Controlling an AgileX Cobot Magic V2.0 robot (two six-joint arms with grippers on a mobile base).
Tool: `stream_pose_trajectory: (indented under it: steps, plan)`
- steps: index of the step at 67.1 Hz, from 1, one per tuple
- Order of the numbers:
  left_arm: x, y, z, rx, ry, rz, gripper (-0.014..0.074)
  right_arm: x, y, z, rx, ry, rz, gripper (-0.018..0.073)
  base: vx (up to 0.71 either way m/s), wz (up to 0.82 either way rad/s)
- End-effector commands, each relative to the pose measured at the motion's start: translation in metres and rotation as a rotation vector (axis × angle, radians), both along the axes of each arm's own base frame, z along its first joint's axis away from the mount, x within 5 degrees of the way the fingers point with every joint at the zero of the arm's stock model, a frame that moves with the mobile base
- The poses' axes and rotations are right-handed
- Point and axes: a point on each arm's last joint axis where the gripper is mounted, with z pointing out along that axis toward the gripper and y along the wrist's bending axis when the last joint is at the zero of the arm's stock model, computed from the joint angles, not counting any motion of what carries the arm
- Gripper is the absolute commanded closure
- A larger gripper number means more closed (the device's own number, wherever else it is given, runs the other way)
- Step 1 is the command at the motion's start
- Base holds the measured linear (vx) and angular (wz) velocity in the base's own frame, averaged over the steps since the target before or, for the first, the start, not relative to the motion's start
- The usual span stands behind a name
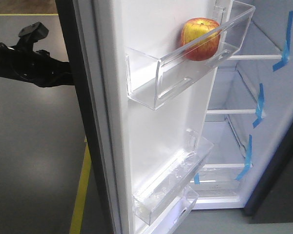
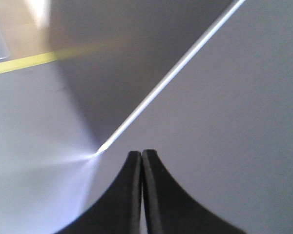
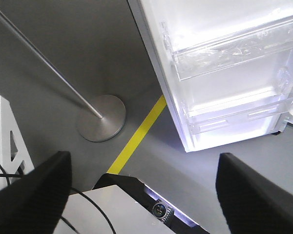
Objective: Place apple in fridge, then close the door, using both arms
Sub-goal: 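Reach the left gripper to the outer edge of the refrigerator door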
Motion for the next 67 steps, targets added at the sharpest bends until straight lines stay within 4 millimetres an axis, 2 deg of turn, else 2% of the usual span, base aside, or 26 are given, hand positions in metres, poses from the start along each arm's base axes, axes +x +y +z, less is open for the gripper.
stream_pose_trajectory:
  steps: [1,15,47,67]
  plan:
    - [-0.005,-0.015,0.032,-0.085,-0.079,-0.028,0.0603,0.003,0.002,0.01,0.047,-0.039,-0.011,-0.0017,0.0,0.0]
    - [-0.011,-0.042,0.031,-0.091,-0.085,-0.113,0.0603,0.003,0.002,0.01,0.047,-0.039,-0.011,-0.0017,0.0,0.0]
    - [-0.027,-0.092,0.032,-0.095,-0.097,-0.241,0.0603,0.003,0.002,0.01,0.047,-0.039,-0.011,-0.0017,0.0,0.0]
    - [-0.044,-0.135,0.037,-0.152,-0.11,-0.312,0.0603,0.003,0.002,0.01,0.047,-0.039,-0.011,-0.0017,0.0,0.0]
